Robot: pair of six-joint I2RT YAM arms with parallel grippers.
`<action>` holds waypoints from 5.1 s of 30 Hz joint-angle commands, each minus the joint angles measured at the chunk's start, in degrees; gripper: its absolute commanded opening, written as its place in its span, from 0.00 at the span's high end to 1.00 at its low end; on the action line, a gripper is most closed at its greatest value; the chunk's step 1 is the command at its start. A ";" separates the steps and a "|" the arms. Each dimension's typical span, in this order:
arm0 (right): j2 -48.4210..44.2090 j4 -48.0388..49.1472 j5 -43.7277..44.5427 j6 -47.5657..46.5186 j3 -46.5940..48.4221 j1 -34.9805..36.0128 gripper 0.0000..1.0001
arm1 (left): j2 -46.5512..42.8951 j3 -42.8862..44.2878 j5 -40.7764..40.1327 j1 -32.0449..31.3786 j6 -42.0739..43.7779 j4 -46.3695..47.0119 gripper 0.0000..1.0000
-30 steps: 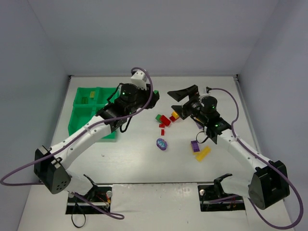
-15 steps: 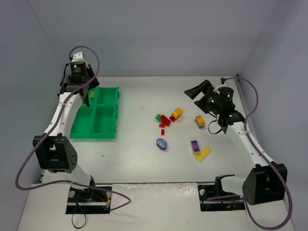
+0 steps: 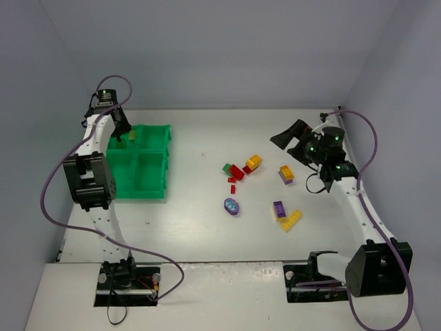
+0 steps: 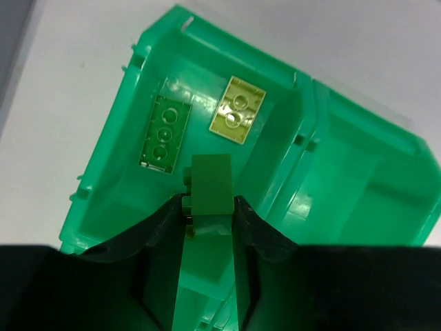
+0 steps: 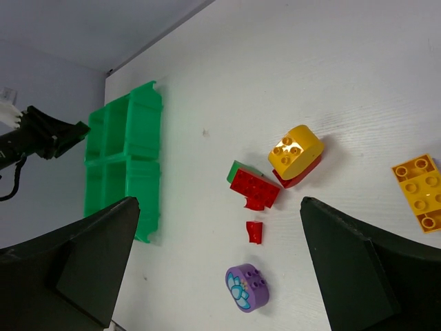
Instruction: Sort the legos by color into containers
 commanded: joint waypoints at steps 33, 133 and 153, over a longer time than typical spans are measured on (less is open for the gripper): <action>-8.33 -20.11 9.54 -24.70 -1.22 -4.80 0.52 | -35.95 -26.01 6.16 -39.18 -7.52 -0.49 0.28; 15.50 2.12 -6.46 -47.64 10.56 24.46 1.00 | -43.26 -35.01 27.40 -32.36 -14.98 10.32 0.28; 8.64 17.06 -35.71 -20.50 7.91 16.03 1.00 | -42.01 -40.18 56.23 -25.16 -12.20 43.61 0.27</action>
